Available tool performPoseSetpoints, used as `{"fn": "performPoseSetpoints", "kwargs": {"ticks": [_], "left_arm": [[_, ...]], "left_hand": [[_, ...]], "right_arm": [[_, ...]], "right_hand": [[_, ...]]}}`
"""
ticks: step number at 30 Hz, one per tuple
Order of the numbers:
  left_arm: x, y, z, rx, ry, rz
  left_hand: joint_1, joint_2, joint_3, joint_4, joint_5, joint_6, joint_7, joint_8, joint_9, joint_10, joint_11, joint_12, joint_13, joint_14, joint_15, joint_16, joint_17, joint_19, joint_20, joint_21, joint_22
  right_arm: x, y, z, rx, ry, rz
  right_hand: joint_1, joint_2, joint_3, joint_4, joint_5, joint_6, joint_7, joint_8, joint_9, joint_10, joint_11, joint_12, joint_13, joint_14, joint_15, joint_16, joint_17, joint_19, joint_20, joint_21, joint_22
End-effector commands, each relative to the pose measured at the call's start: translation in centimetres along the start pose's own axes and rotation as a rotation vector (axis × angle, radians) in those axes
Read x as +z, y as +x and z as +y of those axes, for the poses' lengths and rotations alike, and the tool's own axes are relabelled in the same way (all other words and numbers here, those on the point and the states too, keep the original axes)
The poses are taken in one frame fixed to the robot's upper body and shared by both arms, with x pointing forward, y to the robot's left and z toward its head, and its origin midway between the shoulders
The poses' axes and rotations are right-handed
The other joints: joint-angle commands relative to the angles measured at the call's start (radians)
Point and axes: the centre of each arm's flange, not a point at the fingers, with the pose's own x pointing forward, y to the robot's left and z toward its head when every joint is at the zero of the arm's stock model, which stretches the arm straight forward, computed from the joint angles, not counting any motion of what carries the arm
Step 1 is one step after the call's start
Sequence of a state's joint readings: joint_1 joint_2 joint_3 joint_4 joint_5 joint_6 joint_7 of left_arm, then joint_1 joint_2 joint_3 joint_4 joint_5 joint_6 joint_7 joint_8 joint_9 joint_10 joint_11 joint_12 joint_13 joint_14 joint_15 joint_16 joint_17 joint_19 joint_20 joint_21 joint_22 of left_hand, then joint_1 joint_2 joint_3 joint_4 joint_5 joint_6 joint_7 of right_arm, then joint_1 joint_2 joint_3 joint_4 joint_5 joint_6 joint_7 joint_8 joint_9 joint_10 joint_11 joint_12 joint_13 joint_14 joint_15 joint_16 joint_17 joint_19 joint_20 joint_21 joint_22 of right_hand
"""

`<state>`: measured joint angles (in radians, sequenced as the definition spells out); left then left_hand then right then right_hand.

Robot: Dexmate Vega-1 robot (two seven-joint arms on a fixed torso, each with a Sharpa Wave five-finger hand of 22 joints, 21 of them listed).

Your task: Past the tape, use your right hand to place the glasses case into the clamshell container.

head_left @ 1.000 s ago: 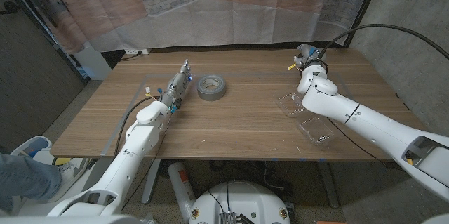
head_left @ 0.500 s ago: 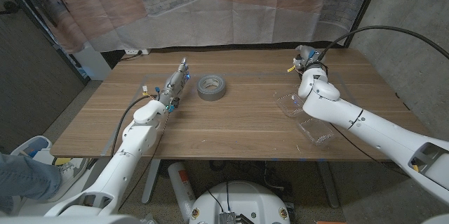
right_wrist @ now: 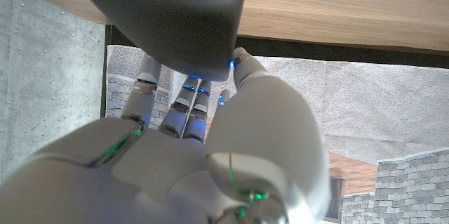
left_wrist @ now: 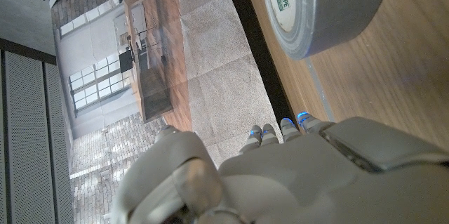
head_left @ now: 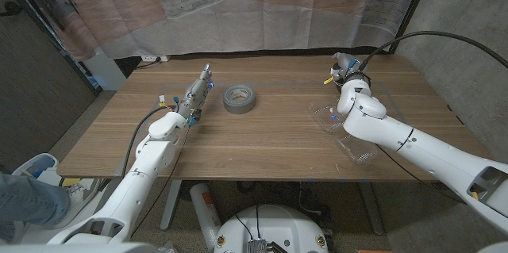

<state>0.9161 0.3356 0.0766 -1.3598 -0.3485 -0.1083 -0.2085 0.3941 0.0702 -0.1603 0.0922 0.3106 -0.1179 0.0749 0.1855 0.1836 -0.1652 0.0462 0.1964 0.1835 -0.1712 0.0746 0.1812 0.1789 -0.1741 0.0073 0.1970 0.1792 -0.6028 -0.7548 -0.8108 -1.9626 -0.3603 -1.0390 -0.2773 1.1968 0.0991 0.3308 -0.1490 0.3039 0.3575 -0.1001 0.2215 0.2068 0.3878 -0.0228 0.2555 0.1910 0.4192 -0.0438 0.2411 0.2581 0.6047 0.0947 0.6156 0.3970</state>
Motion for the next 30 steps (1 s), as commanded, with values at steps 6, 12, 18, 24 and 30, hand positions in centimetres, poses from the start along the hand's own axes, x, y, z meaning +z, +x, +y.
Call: {"fn": "performPoseSetpoints", "kwargs": {"ticks": [6,12,18,24,30], "left_arm": [[0.1,-0.7,0.9,0.017,0.016,0.007],[0.3,-0.6,1.0,0.014,0.022,0.007],[0.4,-0.4,0.9,0.005,0.024,0.007],[0.7,-0.3,0.8,0.001,0.029,0.001],[0.9,-0.2,0.7,0.001,0.029,-0.002]], "left_hand": [[0.004,0.008,-0.01,0.003,-0.003,-0.002,0.006,0.009,0.002,-0.003,0.003,0.004,0.002,-0.04,0.005,0.007,0.005,-0.031,-0.002,0.005,0.003],[0.004,0.008,-0.01,0.003,-0.003,-0.002,0.006,0.009,0.002,-0.003,0.002,0.004,0.002,-0.041,0.005,0.007,0.005,-0.032,-0.002,0.005,0.003],[0.005,0.009,-0.011,0.003,-0.003,-0.001,0.007,0.009,0.002,-0.003,0.004,0.004,0.002,-0.041,0.005,0.006,0.005,-0.032,-0.002,0.005,0.003],[0.005,0.009,-0.012,0.003,-0.004,-0.002,0.006,0.009,0.002,-0.003,0.005,0.004,0.002,-0.041,0.004,0.006,0.005,-0.032,-0.002,0.004,0.003],[0.006,0.01,-0.012,0.003,-0.004,-0.002,0.007,0.009,0.002,-0.003,0.005,0.004,0.002,-0.042,0.005,0.006,0.005,-0.033,-0.002,0.004,0.003]], "right_arm": [[0.2,-2.0,0.0,0.001,-0.004,-0.029],[0.4,-2.8,0.0,0.001,0.012,-0.059],[0.4,-3.5,0.0,0.002,0.021,-0.088],[0.7,-4.1,0.2,0.002,0.021,-0.107],[1.1,-4.6,0.2,-0.002,0.022,-0.12]], "right_hand": [[0.036,0.029,-0.006,0.0,0.009,0.012,0.003,-0.001,0.006,0.014,0.001,0.003,0.001,0.018,-0.042,0.005,0.005,0.146,-0.304,0.017,0.004],[0.036,0.029,-0.007,0.0,0.01,0.015,0.003,0.0,0.006,0.018,-0.003,0.003,0.002,0.021,-0.043,0.005,0.006,0.145,-0.303,0.022,0.005],[0.033,0.027,-0.009,0.001,0.01,0.018,0.002,0.0,0.006,0.018,0.0,0.002,0.002,0.02,-0.043,0.004,0.007,0.143,-0.303,0.027,0.006],[0.029,0.026,-0.013,0.003,0.011,0.019,0.001,-0.001,0.007,0.015,0.002,0.0,0.002,0.017,-0.044,0.002,0.008,0.141,-0.301,0.033,0.007],[0.028,0.026,-0.014,0.003,0.011,0.018,0.0,-0.002,0.007,0.016,-0.001,0.0,0.002,0.018,-0.047,0.002,0.009,0.139,-0.301,0.037,0.007]]}}
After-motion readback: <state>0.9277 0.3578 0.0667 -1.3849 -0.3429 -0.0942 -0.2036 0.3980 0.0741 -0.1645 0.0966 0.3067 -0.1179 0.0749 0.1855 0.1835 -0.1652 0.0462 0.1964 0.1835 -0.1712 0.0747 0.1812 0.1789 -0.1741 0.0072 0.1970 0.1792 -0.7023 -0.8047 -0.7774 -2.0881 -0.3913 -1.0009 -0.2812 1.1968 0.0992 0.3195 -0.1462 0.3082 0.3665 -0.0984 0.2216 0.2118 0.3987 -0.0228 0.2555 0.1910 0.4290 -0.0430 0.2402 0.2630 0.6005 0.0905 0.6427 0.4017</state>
